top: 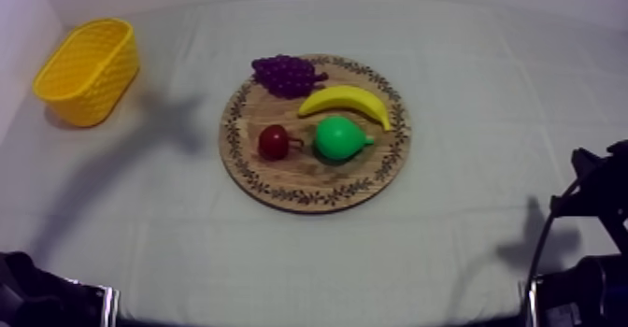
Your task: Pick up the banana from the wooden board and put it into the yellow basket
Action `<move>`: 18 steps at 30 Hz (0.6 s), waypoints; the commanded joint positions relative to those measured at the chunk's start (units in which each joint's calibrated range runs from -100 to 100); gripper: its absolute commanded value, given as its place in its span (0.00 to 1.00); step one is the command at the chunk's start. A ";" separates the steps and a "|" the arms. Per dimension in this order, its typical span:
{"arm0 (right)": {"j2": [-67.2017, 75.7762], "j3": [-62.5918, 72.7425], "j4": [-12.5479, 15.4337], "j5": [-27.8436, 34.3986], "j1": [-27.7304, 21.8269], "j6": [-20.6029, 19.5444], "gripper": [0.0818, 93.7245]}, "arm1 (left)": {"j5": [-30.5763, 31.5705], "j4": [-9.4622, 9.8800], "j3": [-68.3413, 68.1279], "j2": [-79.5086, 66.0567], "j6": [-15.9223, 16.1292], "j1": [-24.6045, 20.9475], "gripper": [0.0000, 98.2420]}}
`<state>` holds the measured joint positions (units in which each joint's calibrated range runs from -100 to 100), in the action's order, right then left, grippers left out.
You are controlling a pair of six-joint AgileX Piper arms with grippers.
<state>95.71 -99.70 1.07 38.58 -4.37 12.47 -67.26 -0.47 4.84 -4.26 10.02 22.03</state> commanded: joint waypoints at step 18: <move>0.04 0.03 -0.02 -0.03 0.01 0.01 0.01 | -12.68 2.88 16.73 24.80 3.56 6.29 0.00</move>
<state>95.71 -99.70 1.07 38.58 -4.37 12.47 -79.65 2.30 21.13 19.50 13.46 28.06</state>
